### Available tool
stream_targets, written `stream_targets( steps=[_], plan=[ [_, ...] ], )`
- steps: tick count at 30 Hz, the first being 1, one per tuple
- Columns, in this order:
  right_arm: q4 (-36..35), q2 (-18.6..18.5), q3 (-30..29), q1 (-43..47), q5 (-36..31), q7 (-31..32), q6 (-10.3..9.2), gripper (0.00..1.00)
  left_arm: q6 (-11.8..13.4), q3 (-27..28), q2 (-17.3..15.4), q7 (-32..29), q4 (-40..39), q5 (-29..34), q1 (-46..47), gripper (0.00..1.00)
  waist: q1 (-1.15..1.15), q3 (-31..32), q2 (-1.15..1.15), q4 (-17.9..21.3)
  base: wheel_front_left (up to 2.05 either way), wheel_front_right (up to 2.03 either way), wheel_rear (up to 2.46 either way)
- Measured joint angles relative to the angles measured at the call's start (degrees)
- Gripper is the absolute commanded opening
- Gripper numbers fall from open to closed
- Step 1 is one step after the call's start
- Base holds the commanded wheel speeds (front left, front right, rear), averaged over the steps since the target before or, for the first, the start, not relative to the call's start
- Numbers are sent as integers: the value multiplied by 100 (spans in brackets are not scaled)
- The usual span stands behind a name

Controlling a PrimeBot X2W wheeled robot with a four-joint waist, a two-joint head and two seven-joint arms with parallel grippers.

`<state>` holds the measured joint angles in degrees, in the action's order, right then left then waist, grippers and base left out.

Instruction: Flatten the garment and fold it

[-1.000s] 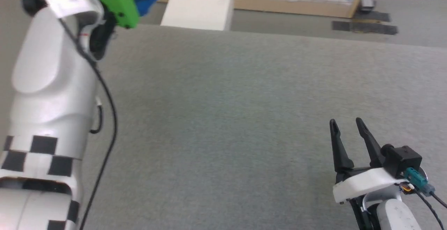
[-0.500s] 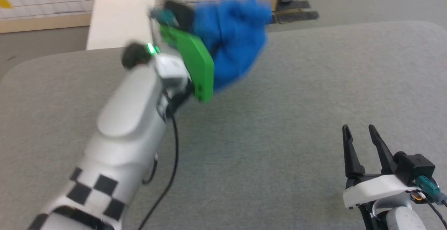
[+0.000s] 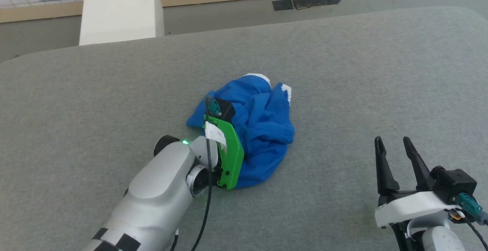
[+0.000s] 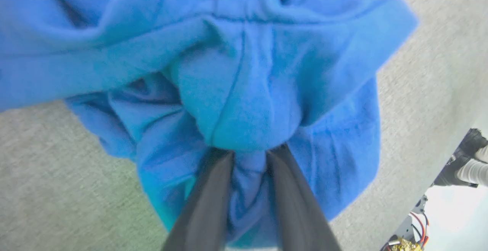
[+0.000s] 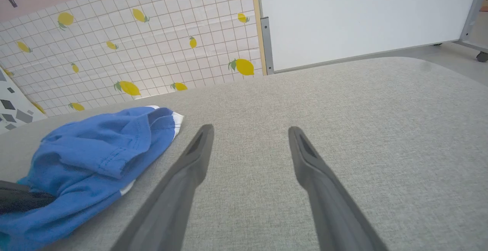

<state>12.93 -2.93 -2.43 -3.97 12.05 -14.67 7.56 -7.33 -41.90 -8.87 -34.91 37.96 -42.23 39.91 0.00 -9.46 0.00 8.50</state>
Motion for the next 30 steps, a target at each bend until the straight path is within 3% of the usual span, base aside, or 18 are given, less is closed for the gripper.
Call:
stream_targets(
  steps=[12,18,24,30],
  plan=[
    [41,2,-45,142,-14,-4,0,100,43,1149,-102,940,-1163,-805,35,100,0,369,0,-501,0,0,0],
    [37,3,-122,215,-13,-4,0,100,218,1797,-563,2231,-1547,-654,-54,100,0,645,0,-796,0,0,0],
    [-8,3,-204,299,-12,-4,0,100,568,2368,-1005,3695,-1675,-234,-623,100,0,836,0,-1050,0,0,0],
    [-48,4,-212,319,-12,-4,0,100,801,2647,-1140,4775,-1825,135,-1404,100,0,914,0,-1171,0,0,0]
  ],
)
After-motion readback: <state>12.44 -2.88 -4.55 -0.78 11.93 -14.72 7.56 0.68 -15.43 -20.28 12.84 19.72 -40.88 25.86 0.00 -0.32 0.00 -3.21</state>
